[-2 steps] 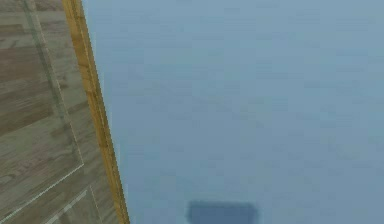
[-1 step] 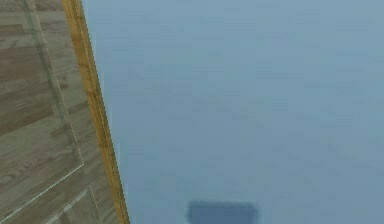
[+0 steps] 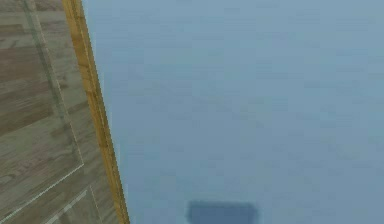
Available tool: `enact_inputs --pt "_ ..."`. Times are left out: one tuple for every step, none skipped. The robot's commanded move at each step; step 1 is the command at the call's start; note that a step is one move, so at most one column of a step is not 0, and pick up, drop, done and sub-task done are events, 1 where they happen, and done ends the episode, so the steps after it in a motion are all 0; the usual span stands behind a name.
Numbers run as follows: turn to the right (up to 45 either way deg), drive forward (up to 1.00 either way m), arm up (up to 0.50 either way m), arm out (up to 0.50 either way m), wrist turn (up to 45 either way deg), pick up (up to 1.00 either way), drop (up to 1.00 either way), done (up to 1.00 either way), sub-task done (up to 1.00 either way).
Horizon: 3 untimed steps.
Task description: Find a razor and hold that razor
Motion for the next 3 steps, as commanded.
enact_inputs --pt "0.0 0.0 0.0 0.0 45.0 0.0 0.0 0.0 0.0" --pt "0.0 0.0 0.0 0.0 45.0 0.0 0.0 0.0 0.0" --pt "0.0 0.0 0.0 0.0 45.0 0.0 0.0 0.0 0.0"
